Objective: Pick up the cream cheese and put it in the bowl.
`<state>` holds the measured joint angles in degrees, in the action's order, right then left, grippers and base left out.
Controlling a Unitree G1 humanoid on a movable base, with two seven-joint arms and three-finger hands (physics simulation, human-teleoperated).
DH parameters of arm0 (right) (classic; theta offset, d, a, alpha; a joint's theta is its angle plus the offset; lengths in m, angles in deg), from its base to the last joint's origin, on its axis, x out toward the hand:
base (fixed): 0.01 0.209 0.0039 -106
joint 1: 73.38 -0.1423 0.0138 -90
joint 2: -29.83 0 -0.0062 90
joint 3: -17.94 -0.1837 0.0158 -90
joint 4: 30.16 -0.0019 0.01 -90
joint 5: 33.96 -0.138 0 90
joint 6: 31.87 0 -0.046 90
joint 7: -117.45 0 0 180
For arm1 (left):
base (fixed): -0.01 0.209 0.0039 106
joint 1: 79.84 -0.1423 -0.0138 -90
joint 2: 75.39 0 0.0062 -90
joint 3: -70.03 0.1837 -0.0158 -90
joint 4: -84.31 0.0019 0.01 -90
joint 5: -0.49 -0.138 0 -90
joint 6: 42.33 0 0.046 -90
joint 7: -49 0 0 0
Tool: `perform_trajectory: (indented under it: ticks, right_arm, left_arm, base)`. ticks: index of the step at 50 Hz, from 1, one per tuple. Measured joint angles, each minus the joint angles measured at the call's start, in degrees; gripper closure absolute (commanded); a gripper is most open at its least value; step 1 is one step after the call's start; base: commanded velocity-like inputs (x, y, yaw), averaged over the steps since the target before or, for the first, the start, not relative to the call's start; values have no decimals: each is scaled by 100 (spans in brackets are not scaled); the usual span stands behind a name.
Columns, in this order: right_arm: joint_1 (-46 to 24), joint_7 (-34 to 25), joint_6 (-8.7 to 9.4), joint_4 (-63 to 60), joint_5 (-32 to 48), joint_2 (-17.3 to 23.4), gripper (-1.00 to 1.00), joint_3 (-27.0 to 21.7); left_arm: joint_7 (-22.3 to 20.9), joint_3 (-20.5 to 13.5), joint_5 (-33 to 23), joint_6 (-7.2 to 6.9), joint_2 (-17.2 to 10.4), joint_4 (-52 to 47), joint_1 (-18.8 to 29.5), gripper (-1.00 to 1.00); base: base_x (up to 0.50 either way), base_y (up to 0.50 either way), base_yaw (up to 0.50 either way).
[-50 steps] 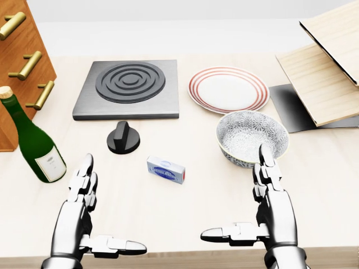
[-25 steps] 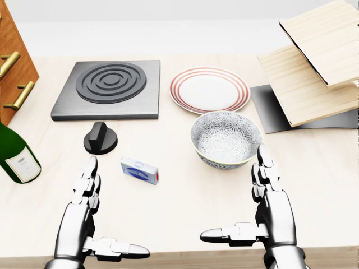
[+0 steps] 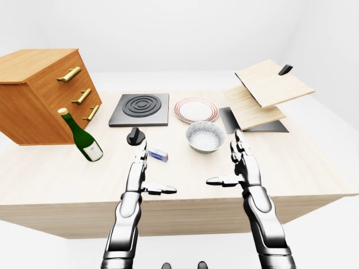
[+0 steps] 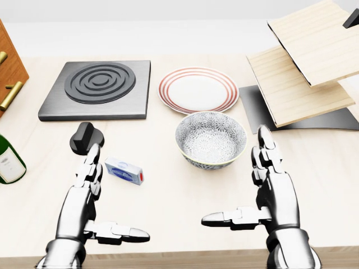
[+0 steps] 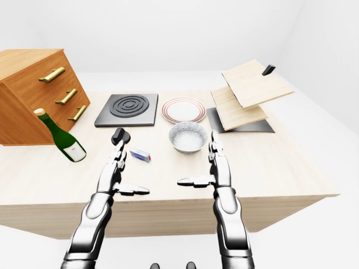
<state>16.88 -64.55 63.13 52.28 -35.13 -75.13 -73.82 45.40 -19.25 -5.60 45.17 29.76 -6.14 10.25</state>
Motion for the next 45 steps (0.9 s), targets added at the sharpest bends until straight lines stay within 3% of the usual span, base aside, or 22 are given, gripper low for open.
perform_trajectory:
  ticks: [3, 23, 33, 45]
  right_arm:
    - [-192, -30, 0, -95, -60, 42, -100, -51]
    - [-1581, 94, 0, 144, -351, 258, -100, -248]
    - [-1711, 142, 0, 197, -368, 291, -100, -251]
    - [-1709, 120, 0, 170, -380, 292, -100, -251]
  left_arm:
    - [-1, -76, 43, -251, -39, 83, 324, -100]
    - [146, -360, 243, -251, -346, 684, 2226, -100]
    - [-68, -315, 126, -251, -387, 267, 2222, -100]
    - [-243, -340, 143, -251, -369, 234, 2101, -100]
  base:
    - [0, 0, 0]
    - [0, 0, 0]
    - [6, 0, 0]
    - [49, 0, 0]
